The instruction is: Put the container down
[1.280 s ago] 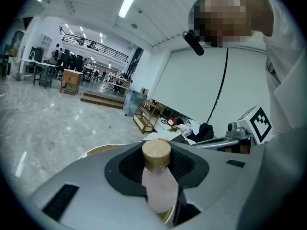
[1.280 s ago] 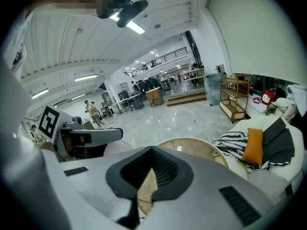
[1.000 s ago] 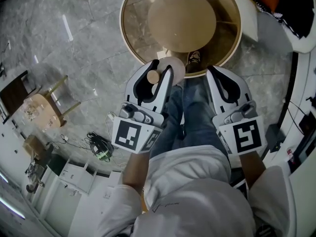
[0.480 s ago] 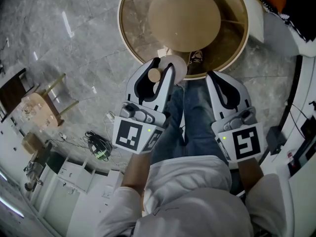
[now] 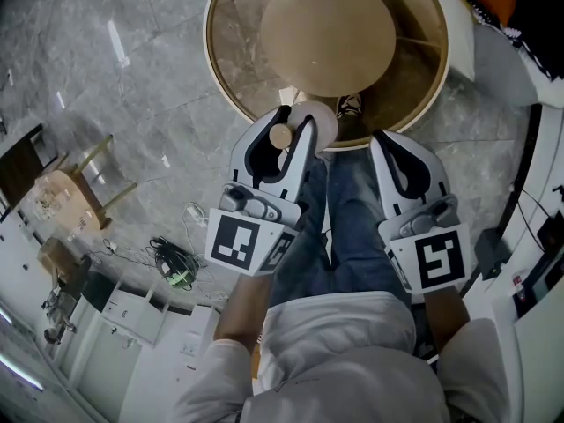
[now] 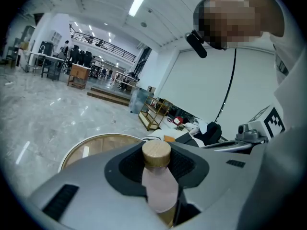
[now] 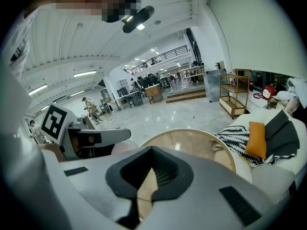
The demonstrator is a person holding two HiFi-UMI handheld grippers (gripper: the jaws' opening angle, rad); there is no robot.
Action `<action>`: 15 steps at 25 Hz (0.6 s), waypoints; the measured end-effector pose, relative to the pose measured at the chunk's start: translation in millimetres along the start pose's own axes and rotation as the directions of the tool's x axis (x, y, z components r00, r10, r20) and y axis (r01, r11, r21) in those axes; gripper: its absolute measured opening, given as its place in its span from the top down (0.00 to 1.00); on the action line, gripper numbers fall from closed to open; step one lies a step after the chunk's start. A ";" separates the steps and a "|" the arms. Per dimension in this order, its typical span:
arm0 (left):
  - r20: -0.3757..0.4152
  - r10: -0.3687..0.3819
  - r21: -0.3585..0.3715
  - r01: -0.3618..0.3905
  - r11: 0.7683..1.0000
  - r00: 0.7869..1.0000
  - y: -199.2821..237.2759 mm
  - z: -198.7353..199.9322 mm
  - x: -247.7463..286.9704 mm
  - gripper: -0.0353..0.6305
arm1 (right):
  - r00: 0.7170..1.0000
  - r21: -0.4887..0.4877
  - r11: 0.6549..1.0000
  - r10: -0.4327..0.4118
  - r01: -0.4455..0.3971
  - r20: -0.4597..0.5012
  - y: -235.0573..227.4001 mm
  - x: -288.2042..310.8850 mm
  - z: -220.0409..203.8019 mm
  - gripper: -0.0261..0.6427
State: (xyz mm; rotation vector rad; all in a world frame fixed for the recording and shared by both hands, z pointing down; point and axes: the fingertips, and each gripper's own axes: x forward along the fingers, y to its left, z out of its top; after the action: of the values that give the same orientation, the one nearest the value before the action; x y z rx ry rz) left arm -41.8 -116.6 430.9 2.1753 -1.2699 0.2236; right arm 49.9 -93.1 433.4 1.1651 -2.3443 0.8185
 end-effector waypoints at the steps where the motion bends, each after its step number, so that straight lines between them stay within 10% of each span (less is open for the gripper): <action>1: -0.001 0.001 -0.004 -0.001 1.000 1.000 0.4 -1.9 1.6 0.75 | 1.000 0.003 1.000 -0.001 0.001 0.000 -1.6 1.7 -0.7 0.94; 15: -0.034 0.045 0.130 -0.041 0.991 0.998 20.3 -19.5 33.8 0.75 | 1.000 -0.004 1.000 -0.022 0.022 0.006 -16.4 27.3 -10.4 0.94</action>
State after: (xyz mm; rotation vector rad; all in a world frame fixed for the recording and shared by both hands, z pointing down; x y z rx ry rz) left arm -38.0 -137.5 469.4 2.2430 -1.3152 0.3714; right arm 48.5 -110.1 462.2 1.1913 -2.3324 0.8027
